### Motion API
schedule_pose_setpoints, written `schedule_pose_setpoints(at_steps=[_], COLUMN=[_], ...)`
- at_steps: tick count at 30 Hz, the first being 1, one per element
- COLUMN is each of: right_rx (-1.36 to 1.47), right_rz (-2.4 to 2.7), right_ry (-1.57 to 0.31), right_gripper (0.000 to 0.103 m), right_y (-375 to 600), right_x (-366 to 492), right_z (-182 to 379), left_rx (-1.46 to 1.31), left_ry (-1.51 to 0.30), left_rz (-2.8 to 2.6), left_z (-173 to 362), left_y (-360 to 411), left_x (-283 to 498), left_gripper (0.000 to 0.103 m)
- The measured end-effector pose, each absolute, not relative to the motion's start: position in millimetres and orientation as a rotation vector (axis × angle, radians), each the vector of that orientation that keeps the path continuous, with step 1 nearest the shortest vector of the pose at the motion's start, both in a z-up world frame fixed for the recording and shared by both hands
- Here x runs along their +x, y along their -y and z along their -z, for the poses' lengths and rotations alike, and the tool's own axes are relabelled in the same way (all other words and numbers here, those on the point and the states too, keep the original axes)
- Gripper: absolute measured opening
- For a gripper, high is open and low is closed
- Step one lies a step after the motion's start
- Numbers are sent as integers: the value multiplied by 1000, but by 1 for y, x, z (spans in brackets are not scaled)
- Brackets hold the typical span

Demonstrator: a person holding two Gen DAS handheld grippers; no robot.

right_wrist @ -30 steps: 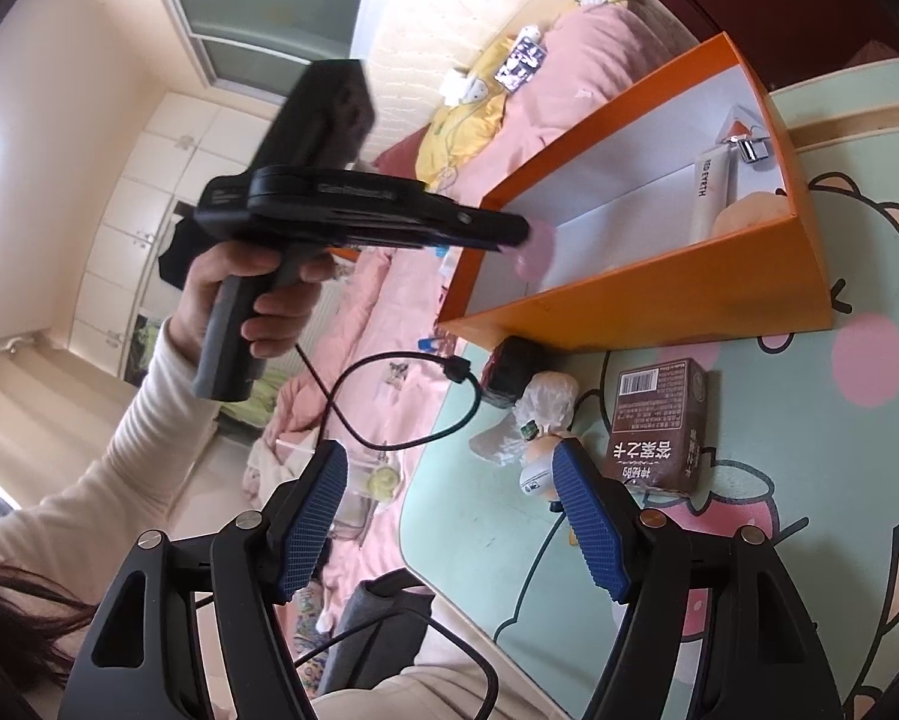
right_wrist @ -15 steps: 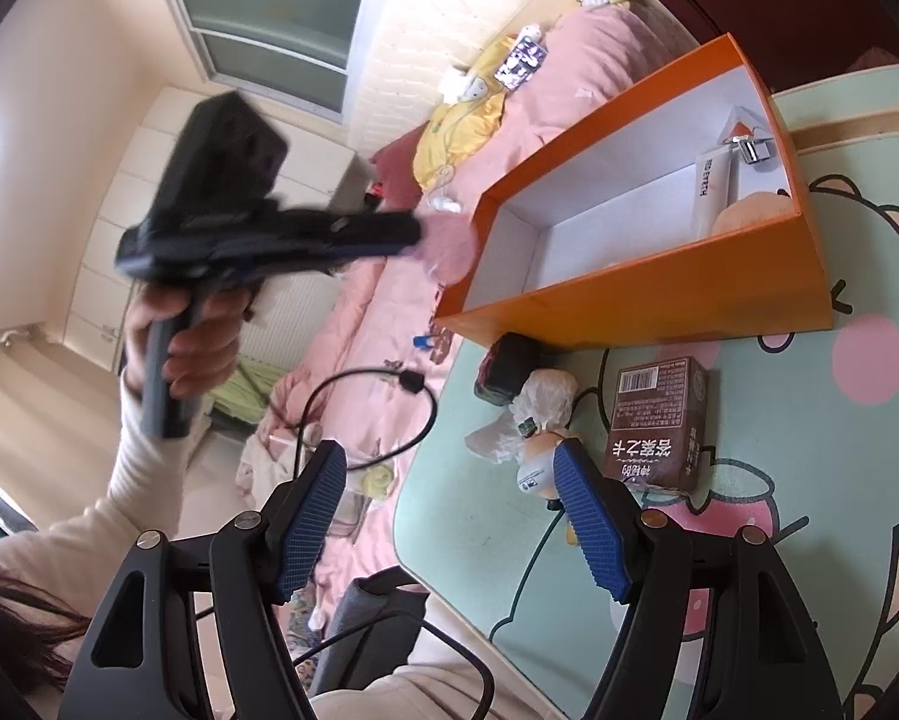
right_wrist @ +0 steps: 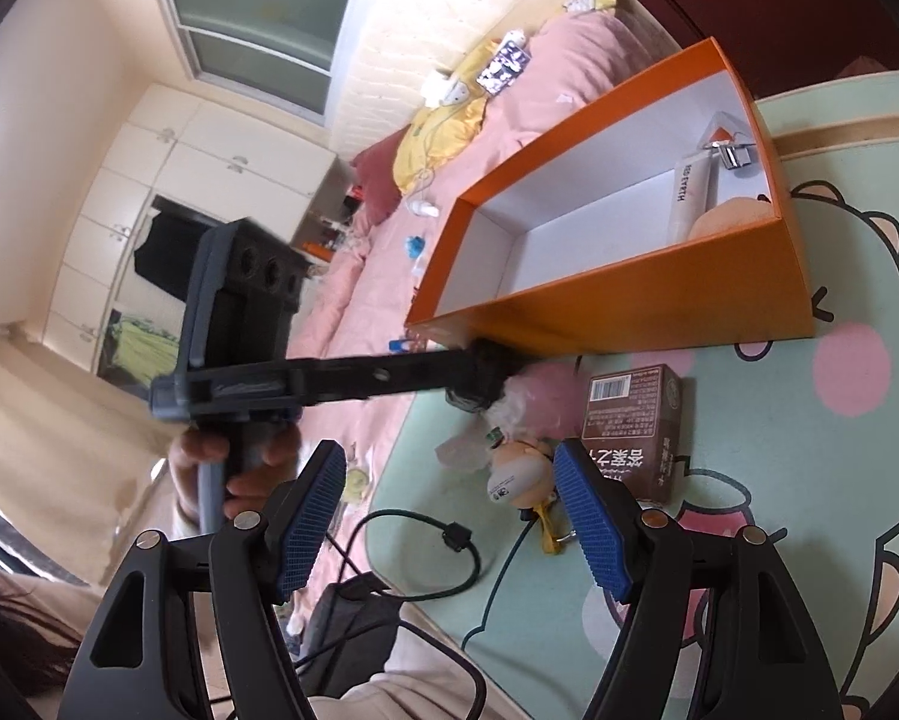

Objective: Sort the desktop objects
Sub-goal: 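Lift the pink heart out and release it on the table, then grasp the clear plastic-wrapped item in the box with the right gripper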

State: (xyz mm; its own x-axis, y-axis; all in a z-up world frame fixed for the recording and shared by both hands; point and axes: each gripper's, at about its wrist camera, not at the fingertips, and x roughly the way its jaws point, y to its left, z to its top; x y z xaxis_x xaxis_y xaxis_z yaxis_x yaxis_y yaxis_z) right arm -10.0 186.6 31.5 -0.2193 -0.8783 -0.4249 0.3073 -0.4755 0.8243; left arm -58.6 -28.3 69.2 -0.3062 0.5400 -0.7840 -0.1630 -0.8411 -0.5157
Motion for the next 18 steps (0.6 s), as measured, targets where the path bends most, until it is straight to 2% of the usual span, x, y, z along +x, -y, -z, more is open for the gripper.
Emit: schedule_pose_setpoints(at_steps=[5, 9, 14, 18], right_rx=[1193, 1223, 1429, 1651], right_rz=[1841, 1916, 2081, 2024], right_ry=[723, 587, 247, 12], right_gripper=[72, 72, 72, 72], right_y=[-189, -187, -158, -116], right_x=[-16, -32, -79, -126], right_z=[-45, -74, -102, -94], left_rx=[-1276, -1161, -998, -918], left_ry=[505, 442, 236, 29], left_rz=[-2398, -2577, -2782, -2847], left_z=[-74, -69, -62, -59], left_y=[38, 47, 43, 35], left_x=[-38, -17, 7, 22], left_gripper=[75, 75, 75, 75])
